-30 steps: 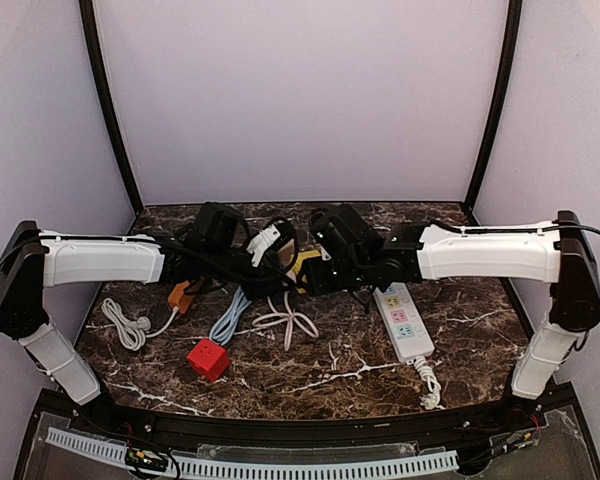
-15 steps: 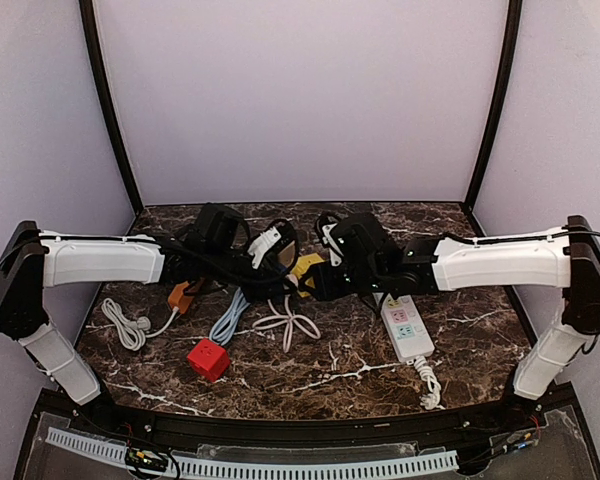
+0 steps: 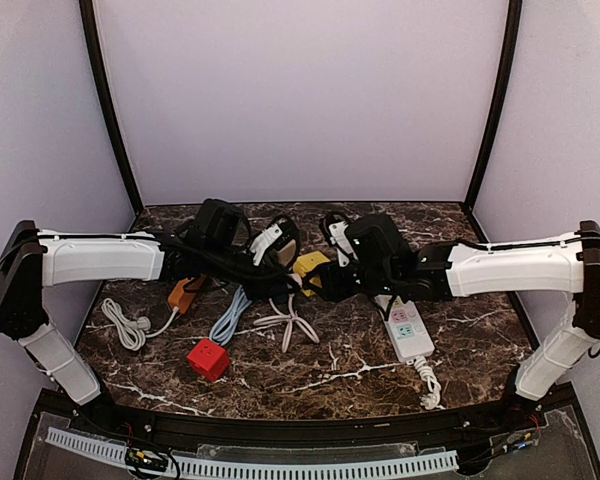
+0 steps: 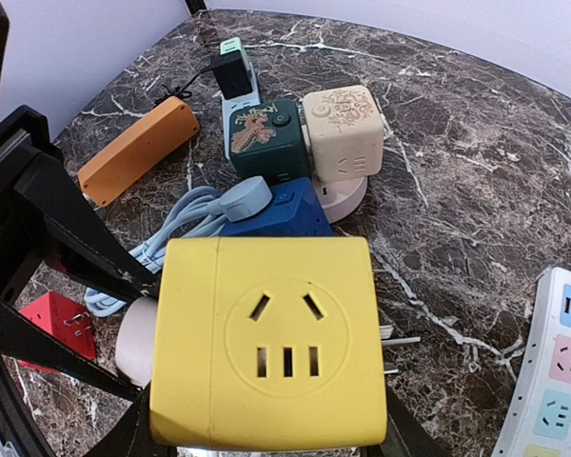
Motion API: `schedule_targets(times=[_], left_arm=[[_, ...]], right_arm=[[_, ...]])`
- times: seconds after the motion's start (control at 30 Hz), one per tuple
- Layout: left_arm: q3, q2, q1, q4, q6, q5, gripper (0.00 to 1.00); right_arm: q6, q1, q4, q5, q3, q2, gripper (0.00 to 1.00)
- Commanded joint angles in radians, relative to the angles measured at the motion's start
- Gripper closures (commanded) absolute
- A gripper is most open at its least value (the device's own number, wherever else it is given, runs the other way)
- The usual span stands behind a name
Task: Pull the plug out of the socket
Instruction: Remove the plug from the socket.
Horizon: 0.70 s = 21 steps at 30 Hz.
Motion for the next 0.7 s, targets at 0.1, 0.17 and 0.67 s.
schedule_targets(times=[0.1, 0.17, 0.67], left_arm=[[-0.015, -0.039, 0.031, -0.006, -0.009, -0.041, 1.0], [-0.028, -0.057, 0.031, 0.009, -0.01, -0.062, 0.99], [-0.043, -0.074, 0.029, 0.029, -0.016, -0.078, 0.99]], right_arm=[[0.054, 0.007, -0.235, 0.176, 0.094, 0.061, 1.0], [0.108, 0.005, -0.316, 0.244, 0.135, 0.091, 1.0], [0.225, -0.039, -0.396, 0.253, 0.218, 0.168, 1.0]])
